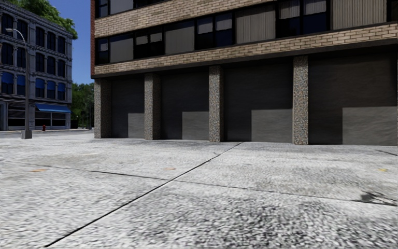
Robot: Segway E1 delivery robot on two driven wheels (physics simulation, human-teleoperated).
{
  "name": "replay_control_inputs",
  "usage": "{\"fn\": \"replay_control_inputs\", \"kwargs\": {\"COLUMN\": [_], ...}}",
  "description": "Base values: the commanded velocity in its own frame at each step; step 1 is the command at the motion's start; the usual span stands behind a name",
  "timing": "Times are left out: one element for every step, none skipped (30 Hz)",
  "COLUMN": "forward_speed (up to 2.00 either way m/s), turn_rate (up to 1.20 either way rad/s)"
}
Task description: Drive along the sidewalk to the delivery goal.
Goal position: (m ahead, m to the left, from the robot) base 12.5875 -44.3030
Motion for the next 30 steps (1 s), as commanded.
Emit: {"fn": "replay_control_inputs", "kwargs": {"forward_speed": [1.91,1.91,1.91,1.91,1.91,1.91,1.91,1.91,1.91,1.91,1.91,1.91,1.91,1.91,1.91,1.91,1.91,1.91,1.91,1.91,1.91,1.91,1.91,1.91,1.91,1.91,1.91,1.91,1.91,1.91], "turn_rate": [0.52,0.53,0.53,0.53,0.53,0.53,0.53,0.53,0.53,0.53,0.53,0.53,0.53,0.53,0.53,0.53,0.53,0.53,0.53,0.53,0.53,0.53,0.53,0.53,0.53,0.53,0.53,0.53,0.53,0.53]}}
